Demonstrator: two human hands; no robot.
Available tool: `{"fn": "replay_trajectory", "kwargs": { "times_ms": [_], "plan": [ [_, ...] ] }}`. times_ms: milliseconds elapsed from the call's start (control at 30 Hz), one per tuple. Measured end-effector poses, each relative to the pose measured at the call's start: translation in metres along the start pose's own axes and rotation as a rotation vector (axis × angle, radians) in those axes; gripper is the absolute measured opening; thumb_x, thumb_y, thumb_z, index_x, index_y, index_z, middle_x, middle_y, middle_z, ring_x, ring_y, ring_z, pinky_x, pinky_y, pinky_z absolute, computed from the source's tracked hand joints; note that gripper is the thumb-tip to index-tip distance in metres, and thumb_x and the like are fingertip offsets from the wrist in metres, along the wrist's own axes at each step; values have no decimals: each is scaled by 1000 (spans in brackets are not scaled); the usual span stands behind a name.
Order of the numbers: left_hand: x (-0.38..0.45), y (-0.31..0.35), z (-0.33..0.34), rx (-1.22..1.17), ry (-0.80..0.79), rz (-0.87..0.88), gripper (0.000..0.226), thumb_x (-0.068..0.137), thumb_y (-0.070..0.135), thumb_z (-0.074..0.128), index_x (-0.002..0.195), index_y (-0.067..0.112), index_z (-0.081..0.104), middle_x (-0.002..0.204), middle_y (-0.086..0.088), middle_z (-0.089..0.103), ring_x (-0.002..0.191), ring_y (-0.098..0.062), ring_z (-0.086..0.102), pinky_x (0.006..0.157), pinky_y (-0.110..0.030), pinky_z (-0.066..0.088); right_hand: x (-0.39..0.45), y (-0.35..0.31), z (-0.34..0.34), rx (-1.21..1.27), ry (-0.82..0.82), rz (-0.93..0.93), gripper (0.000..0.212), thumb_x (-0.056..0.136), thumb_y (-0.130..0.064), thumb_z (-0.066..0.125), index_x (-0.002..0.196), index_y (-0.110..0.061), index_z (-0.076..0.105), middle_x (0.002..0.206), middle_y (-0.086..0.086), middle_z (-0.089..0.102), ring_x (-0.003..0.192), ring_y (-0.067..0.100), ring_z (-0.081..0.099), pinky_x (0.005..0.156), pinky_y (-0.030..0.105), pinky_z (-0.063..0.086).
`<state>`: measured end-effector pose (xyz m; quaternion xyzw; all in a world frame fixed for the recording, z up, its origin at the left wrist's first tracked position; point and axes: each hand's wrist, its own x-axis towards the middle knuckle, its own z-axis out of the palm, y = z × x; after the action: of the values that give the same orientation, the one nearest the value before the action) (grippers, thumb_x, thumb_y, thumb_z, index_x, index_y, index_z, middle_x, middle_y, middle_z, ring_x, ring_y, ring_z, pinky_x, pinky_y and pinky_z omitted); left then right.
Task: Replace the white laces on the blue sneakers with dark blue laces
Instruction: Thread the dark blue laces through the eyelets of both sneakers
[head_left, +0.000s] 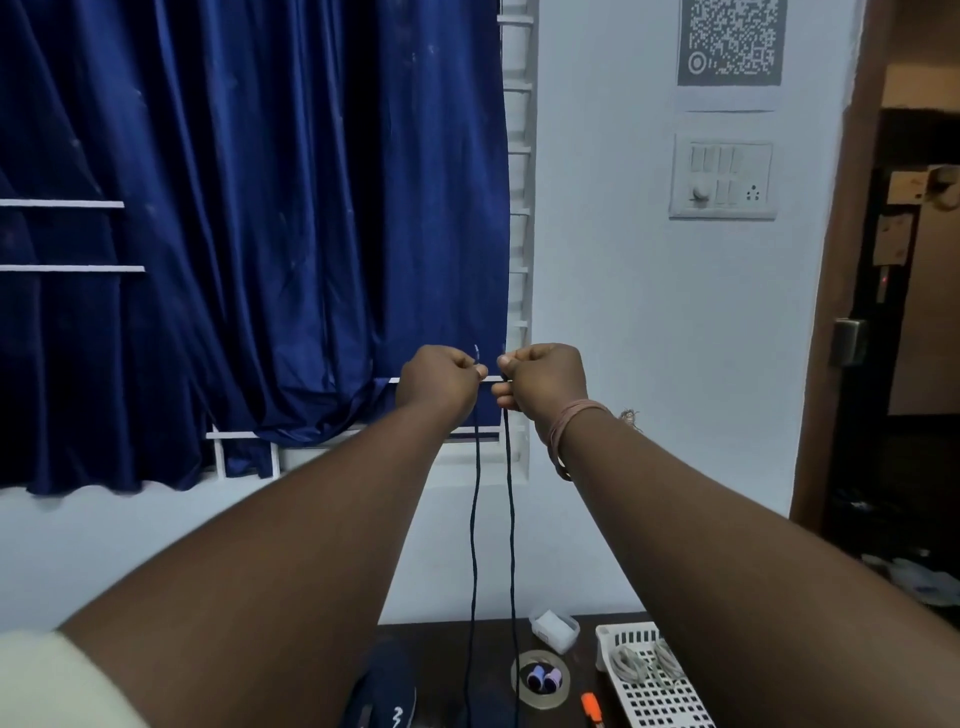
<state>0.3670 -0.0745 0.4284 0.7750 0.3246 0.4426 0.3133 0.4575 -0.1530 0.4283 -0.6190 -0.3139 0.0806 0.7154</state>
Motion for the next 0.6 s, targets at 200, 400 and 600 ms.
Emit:
{"fn": "replay_trajectory", "kwargs": {
  "times_ms": [200, 400, 600],
  "plan": [
    [-27, -68, 18, 83, -35, -52, 19, 89, 26, 68, 72, 18, 70, 72, -5, 72, 73, -27, 72, 74, -42, 62, -7, 70, -3, -199, 73, -37, 22, 86, -5, 56, 67, -14, 62, 82, 5, 70, 68, 24, 69, 69, 38, 60],
    [-112, -197, 49, 424, -158, -122, 21, 92, 13, 58, 74, 10, 67, 77, -12, 69, 77, -31, 67, 65, -32, 51, -74, 190, -19, -582, -74, -76, 20, 88, -5, 56, 79, -18, 67, 86, -2, 71, 80, 16, 67, 74, 29, 55],
    [-186, -280, 84, 432, -263, -241, 18, 85, 7, 61, 69, 1, 68, 71, -15, 68, 67, -26, 63, 59, -36, 43, -143, 296, -25, -742, -234, 91, 19, 85, -8, 53, 85, -19, 68, 83, -3, 70, 80, 13, 62, 77, 28, 52]
  ]
}}
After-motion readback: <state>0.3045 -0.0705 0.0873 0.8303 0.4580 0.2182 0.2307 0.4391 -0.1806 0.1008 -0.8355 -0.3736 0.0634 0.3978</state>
